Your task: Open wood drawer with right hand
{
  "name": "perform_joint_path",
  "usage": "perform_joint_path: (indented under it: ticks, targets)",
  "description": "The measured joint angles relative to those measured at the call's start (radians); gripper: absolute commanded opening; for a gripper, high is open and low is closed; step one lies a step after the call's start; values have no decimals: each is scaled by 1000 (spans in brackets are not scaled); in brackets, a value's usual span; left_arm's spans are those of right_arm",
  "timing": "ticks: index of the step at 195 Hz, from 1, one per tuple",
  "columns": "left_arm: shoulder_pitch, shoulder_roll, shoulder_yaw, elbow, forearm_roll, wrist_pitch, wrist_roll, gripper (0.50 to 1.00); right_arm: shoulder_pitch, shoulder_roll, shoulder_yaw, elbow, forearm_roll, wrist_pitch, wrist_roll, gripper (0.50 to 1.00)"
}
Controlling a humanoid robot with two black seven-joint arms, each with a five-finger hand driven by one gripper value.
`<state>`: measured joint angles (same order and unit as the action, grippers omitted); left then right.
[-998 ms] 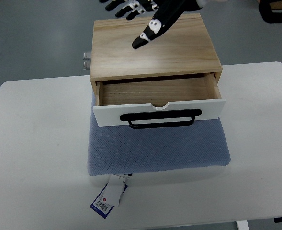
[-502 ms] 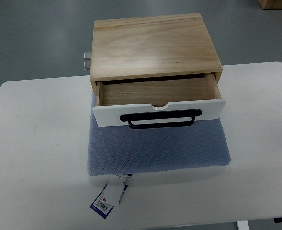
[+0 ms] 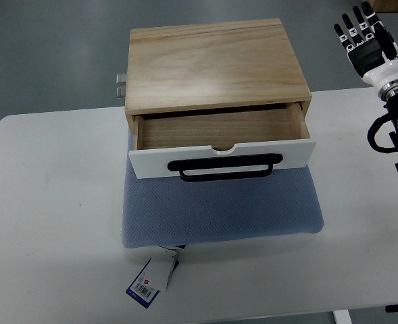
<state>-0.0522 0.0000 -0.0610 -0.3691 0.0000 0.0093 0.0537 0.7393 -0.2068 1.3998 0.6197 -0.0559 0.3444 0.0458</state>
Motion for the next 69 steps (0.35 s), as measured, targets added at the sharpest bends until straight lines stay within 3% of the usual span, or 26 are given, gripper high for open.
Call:
perform_joint_path:
  ticks: [69]
  targets:
    - [0, 0, 0, -2, 0, 1, 0, 1000, -24, 38, -11, -2, -8, 42, -1, 944]
